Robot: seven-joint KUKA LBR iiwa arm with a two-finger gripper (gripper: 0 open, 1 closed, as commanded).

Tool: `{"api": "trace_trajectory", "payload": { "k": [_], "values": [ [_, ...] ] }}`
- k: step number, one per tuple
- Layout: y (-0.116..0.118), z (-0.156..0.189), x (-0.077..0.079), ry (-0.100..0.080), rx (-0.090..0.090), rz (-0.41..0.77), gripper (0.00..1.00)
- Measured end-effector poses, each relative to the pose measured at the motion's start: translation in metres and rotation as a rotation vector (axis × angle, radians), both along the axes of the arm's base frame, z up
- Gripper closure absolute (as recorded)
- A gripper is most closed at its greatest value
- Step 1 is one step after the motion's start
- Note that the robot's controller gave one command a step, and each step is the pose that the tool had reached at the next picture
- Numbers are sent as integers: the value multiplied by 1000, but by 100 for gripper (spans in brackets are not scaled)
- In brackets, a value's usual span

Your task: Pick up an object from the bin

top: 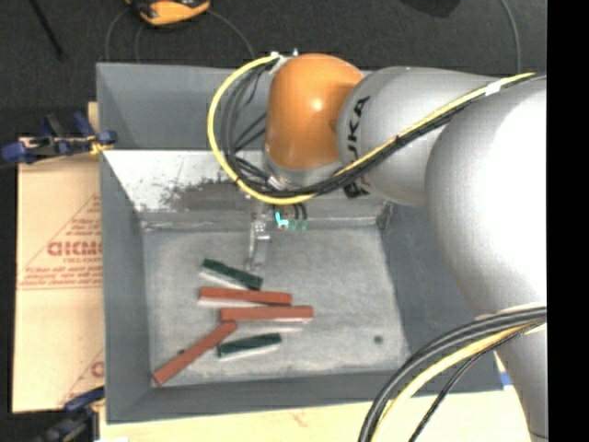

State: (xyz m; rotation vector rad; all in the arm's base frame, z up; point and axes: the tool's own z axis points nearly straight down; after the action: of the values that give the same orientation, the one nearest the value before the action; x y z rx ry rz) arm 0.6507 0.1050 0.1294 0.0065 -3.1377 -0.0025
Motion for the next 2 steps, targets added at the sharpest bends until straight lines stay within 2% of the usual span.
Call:
{"api": "trace_trajectory", "payload": {
  "k": [1,2],
  "values": [
    [0,5,1,-6,1,-1,0],
    [9,-21,-37,-11,-2,85,0]
  ]
}}
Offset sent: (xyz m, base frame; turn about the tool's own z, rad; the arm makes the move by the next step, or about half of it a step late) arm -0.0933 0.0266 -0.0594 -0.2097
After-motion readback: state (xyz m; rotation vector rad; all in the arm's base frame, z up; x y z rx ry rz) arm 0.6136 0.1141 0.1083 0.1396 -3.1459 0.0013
